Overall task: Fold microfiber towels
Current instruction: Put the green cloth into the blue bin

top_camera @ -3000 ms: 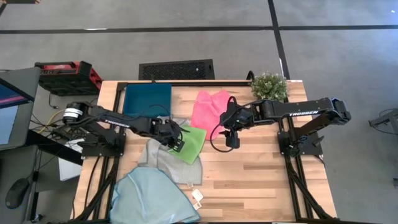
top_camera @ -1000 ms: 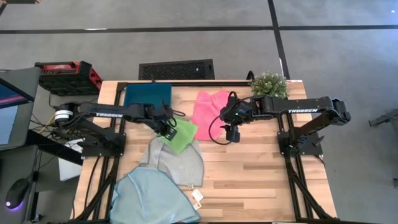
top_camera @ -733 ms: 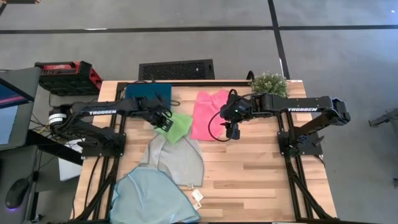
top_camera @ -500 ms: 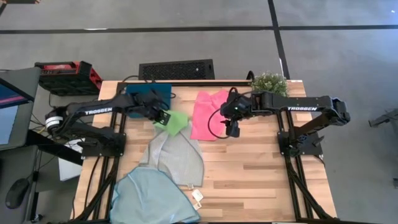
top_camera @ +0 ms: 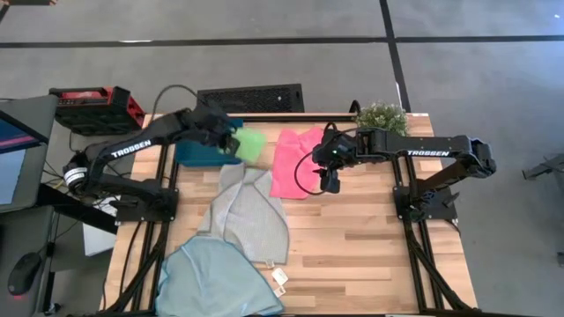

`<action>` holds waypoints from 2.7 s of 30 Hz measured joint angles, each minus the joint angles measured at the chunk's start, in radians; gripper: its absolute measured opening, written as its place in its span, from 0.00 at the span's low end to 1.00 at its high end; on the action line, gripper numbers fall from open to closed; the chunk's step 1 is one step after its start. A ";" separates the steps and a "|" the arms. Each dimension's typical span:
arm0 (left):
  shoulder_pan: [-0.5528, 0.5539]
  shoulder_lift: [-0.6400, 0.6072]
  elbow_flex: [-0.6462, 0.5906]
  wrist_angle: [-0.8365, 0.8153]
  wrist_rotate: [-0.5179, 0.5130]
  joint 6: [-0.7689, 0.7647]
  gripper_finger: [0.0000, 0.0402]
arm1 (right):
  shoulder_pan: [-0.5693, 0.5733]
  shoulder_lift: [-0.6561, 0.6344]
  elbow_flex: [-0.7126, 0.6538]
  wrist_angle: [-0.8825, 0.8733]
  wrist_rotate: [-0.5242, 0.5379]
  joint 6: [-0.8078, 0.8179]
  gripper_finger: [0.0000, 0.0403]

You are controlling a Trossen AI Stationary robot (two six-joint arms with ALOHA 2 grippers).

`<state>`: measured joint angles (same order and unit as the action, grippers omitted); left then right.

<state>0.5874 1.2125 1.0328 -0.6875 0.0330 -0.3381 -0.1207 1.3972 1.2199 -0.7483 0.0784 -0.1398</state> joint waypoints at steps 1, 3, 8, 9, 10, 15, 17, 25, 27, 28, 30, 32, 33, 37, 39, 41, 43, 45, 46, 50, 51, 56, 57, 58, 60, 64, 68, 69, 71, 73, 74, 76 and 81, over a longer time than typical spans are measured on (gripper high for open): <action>0.012 0.004 0.023 -0.002 -0.022 0.020 0.00 | 0.000 0.000 0.000 0.000 0.000 0.000 0.55; 0.041 0.012 0.063 -0.005 -0.060 0.051 0.00 | 0.000 0.000 0.000 0.000 0.000 0.000 0.55; 0.112 0.024 0.103 -0.020 -0.126 0.106 0.00 | 0.000 0.000 0.000 0.000 0.000 0.000 0.55; 0.127 0.029 0.103 -0.035 -0.121 0.106 0.00 | 0.000 0.000 0.000 0.000 0.000 0.000 0.55; 0.141 0.032 0.098 -0.054 -0.109 0.100 0.00 | 0.000 0.000 0.000 0.000 0.000 0.000 0.55; 0.183 0.054 0.060 -0.135 -0.034 0.067 0.00 | 0.000 0.000 0.000 -0.001 0.000 0.000 0.55; 0.190 0.052 0.052 -0.127 -0.012 0.065 0.00 | 0.000 0.000 0.000 -0.002 0.000 0.000 0.55; 0.240 0.051 -0.003 -0.176 0.021 0.029 0.00 | 0.000 0.000 0.000 -0.002 0.000 -0.014 0.55; 0.248 0.051 -0.003 -0.171 -0.033 0.000 0.00 | 0.000 0.000 0.000 -0.002 0.000 -0.018 0.55; 0.251 0.051 -0.003 -0.171 -0.070 -0.020 0.00 | 0.000 0.000 0.000 -0.001 0.000 -0.019 0.55; 0.260 0.052 -0.003 -0.173 -0.133 -0.054 0.00 | 0.000 0.000 0.000 -0.001 0.000 -0.018 0.55; 0.270 0.051 -0.003 -0.185 -0.175 -0.073 0.00 | 0.000 0.000 0.000 -0.002 0.000 -0.018 0.55; 0.276 0.051 -0.003 -0.198 -0.192 -0.082 0.00 | 0.000 0.000 0.000 -0.002 0.000 -0.018 0.55; 0.281 0.051 -0.003 -0.257 -0.280 -0.125 0.00 | 0.000 0.000 0.000 -0.002 0.000 -0.018 0.55; 0.281 0.051 -0.003 -0.289 -0.312 -0.133 0.00 | 0.000 0.000 0.000 -0.002 0.000 -0.018 0.55; 0.281 0.051 -0.003 -0.306 -0.329 -0.138 0.00 | 0.000 0.000 0.000 -0.002 0.000 -0.018 0.55; 0.281 0.051 -0.003 -0.308 -0.330 -0.140 0.00 | 0.000 0.000 0.000 -0.002 0.000 -0.018 0.55; 0.281 0.051 -0.003 -0.293 -0.301 -0.139 0.00 | 0.000 0.000 0.000 -0.002 0.000 -0.018 0.55; 0.281 0.051 -0.003 -0.275 -0.274 -0.132 0.00 | 0.000 0.000 0.000 -0.002 0.000 -0.019 0.55; 0.279 0.058 -0.002 -0.171 -0.197 -0.057 0.00 | 0.000 0.000 0.000 -0.002 0.000 -0.019 0.55; 0.280 0.068 -0.002 -0.153 -0.184 -0.033 0.00 | 0.000 0.000 0.000 -0.001 0.000 -0.019 0.55; 0.279 0.146 -0.002 -0.164 -0.238 -0.144 0.00 | 0.000 0.000 0.000 -0.002 0.000 -0.019 0.55; 0.269 0.159 -0.003 -0.162 -0.282 -0.186 0.00 | 0.000 0.000 0.000 -0.002 0.000 -0.019 0.55; 0.254 0.166 -0.003 -0.153 -0.333 -0.234 0.00 | 0.000 0.000 0.000 -0.002 0.000 -0.019 0.55; 0.226 0.167 -0.003 -0.115 -0.401 -0.334 0.00 | 0.000 0.000 0.000 -0.007 0.001 -0.019 0.55; 0.177 0.167 -0.003 -0.073 -0.449 -0.514 0.00 | 0.000 0.000 0.000 -0.019 0.001 -0.018 0.55; 0.120 0.183 -0.003 -0.081 -0.551 -0.665 0.00 | 0.000 0.000 0.000 -0.018 0.001 -0.018 0.55; 0.111 0.187 -0.003 -0.082 -0.579 -0.671 0.00 | 0.000 0.000 0.000 -0.018 0.001 -0.018 0.55; 0.094 0.202 -0.002 -0.078 -0.624 -0.681 0.00 | 0.000 0.000 0.000 -0.019 0.001 -0.018 0.55; 0.092 0.223 -0.002 -0.085 -0.624 -0.694 0.00 | 0.000 0.000 0.000 -0.020 0.001 -0.018 0.55; 0.090 0.232 -0.002 -0.088 -0.622 -0.697 0.00 | 0.000 0.000 0.000 -0.021 0.001 -0.018 0.55; 0.086 0.252 -0.002 -0.084 -0.608 -0.714 0.00 | 0.000 0.000 0.000 -0.022 0.001 -0.018 0.55; 0.076 0.310 -0.002 -0.088 -0.556 -0.774 0.00 | 0.000 0.000 0.000 -0.023 0.001 -0.018 0.55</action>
<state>0.6629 1.5222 1.0306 -0.7755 -0.5227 -1.1126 -0.1204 1.3972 1.2198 -0.7712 0.0795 -0.1581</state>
